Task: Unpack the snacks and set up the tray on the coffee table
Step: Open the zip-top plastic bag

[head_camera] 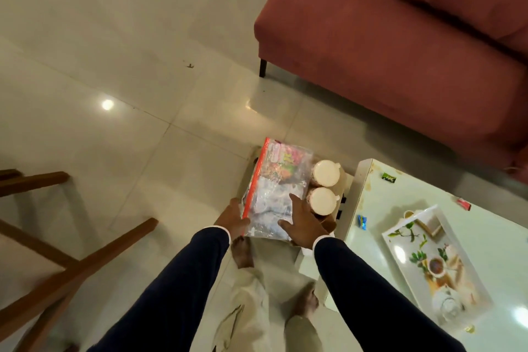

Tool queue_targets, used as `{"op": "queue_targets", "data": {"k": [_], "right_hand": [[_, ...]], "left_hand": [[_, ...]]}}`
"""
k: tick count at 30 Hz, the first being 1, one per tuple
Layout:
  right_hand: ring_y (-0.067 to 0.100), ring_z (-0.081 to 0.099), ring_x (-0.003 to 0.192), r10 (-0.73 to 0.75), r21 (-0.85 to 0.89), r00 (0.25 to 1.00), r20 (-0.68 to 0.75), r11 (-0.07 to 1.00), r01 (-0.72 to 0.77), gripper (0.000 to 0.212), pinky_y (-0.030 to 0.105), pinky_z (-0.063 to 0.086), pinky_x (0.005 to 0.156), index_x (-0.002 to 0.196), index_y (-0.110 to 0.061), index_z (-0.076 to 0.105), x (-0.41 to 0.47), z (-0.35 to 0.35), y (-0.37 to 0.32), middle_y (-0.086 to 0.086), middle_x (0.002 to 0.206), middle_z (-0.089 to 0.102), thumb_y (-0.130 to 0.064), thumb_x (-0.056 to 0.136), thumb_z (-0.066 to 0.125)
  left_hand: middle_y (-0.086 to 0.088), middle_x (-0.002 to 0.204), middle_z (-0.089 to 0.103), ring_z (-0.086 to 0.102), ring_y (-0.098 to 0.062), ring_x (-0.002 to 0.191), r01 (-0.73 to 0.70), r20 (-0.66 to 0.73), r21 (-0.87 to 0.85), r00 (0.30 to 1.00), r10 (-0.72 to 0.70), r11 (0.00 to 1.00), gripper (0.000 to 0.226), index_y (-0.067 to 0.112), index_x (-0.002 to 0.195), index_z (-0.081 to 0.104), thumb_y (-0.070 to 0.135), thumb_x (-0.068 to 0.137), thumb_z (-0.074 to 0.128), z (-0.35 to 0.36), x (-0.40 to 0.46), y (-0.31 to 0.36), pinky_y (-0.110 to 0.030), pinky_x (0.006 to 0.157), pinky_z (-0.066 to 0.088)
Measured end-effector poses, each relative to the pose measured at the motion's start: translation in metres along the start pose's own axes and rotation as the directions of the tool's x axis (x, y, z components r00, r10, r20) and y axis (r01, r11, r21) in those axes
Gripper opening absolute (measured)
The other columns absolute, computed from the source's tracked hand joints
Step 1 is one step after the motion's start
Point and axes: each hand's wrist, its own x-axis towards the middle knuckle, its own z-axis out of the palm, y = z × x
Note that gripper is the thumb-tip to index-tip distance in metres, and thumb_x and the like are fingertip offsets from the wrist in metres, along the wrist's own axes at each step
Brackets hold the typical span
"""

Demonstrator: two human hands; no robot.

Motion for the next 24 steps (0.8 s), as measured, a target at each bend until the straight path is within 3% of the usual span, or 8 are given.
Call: {"op": "queue_targets", "data": {"k": [2, 5, 7, 11, 13, 16, 19, 24], "right_hand": [[0.03, 0.023, 0.152, 0.012, 0.032, 1.0, -0.002, 0.999, -0.012, 0.086, 0.038, 0.023, 0.121, 0.16, -0.013, 0.005, 0.008, 0.005, -0.003, 0.01, 0.167, 0.013, -0.035, 0.098, 0.06], [0.028, 0.023, 0.152, 0.031, 0.097, 0.999, -0.006, 0.995, -0.03, 0.088, 0.034, 0.024, 0.119, 0.16, -0.016, 0.006, 0.017, 0.01, -0.006, 0.006, 0.167, 0.013, -0.033, 0.095, 0.064], [0.026, 0.022, 0.152, 0.043, 0.137, 0.999, 0.0, 0.99, -0.042, 0.09, 0.033, 0.023, 0.118, 0.16, -0.017, 0.007, 0.019, 0.013, -0.006, 0.005, 0.167, 0.012, -0.031, 0.094, 0.066], [0.024, 0.02, 0.153, 0.041, 0.225, 0.999, 0.028, 0.973, -0.046, 0.091, 0.03, 0.022, 0.117, 0.159, -0.018, 0.008, 0.016, 0.014, -0.009, 0.003, 0.167, 0.009, -0.027, 0.092, 0.069], [0.025, 0.021, 0.153, 0.024, 0.188, 0.999, 0.028, 0.982, -0.029, 0.09, 0.034, 0.024, 0.119, 0.16, -0.016, 0.007, 0.01, 0.01, -0.015, 0.005, 0.167, 0.01, -0.027, 0.094, 0.067], [0.028, 0.024, 0.151, -0.02, 0.071, 1.0, 0.003, 0.997, 0.019, 0.083, 0.036, 0.026, 0.119, 0.159, -0.012, 0.01, -0.005, -0.005, -0.032, 0.011, 0.165, 0.016, -0.025, 0.096, 0.062], [0.032, 0.029, 0.148, -0.06, 0.017, 0.998, -0.034, 0.998, 0.06, 0.076, 0.04, 0.028, 0.12, 0.157, -0.01, 0.019, -0.022, -0.031, -0.053, 0.016, 0.16, 0.027, -0.021, 0.095, 0.062], [0.032, 0.04, 0.141, -0.199, 0.067, 0.969, -0.147, 0.975, 0.21, 0.069, 0.035, 0.036, 0.114, 0.155, -0.008, 0.027, -0.063, -0.086, -0.088, 0.018, 0.155, 0.036, -0.015, 0.096, 0.062]], "left_hand": [[-0.008, 0.116, 0.059, 0.062, -0.018, 0.082, 0.04, 0.004, -0.075, 0.999, -0.04, 0.996, 0.077, 0.016, 0.157, 0.023, 0.02, 0.093, 0.066, 0.003, 0.005, -0.002, -0.02, 0.055, 0.043], [-0.011, 0.118, 0.063, 0.062, -0.027, 0.093, 0.06, -0.004, -0.144, 0.998, -0.062, 0.988, 0.072, 0.015, 0.151, 0.03, 0.014, 0.091, 0.069, 0.007, 0.011, -0.009, -0.024, 0.061, 0.045], [-0.015, 0.108, 0.068, 0.065, -0.026, 0.089, 0.057, 0.007, -0.201, 0.998, -0.057, 0.978, 0.06, 0.015, 0.141, 0.039, 0.011, 0.089, 0.069, 0.005, 0.011, -0.014, -0.027, 0.063, 0.047], [-0.007, 0.088, 0.064, 0.064, -0.026, 0.079, -0.099, -0.012, -0.2, 0.995, 0.099, 0.975, 0.021, 0.013, 0.11, 0.062, 0.008, 0.091, 0.069, -0.006, -0.003, -0.016, -0.04, 0.078, 0.057], [-0.006, 0.087, 0.067, 0.063, -0.025, 0.078, -0.199, -0.093, -0.117, 0.978, 0.188, 0.973, 0.013, 0.012, 0.099, 0.068, 0.004, 0.09, 0.065, -0.015, -0.015, -0.014, -0.036, 0.081, 0.055], [-0.011, 0.076, 0.066, 0.061, -0.023, 0.065, -0.27, -0.196, -0.16, 0.951, 0.238, 0.949, 0.007, 0.008, 0.086, 0.066, 0.001, 0.087, 0.062, -0.034, -0.046, -0.004, -0.026, 0.067, 0.053], [-0.01, 0.067, 0.052, 0.05, -0.022, 0.063, -0.347, -0.29, -0.143, 0.91, 0.296, 0.927, 0.012, -0.001, 0.079, 0.055, 0.002, 0.088, 0.061, -0.055, -0.077, 0.016, -0.014, 0.052, 0.044], [-0.007, 0.063, 0.041, 0.039, -0.021, 0.061, -0.518, -0.304, 0.064, 0.804, 0.511, 0.853, 0.018, 0.004, 0.068, 0.044, 0.004, 0.081, 0.057, -0.092, -0.141, 0.073, -0.026, 0.057, 0.036]]}}
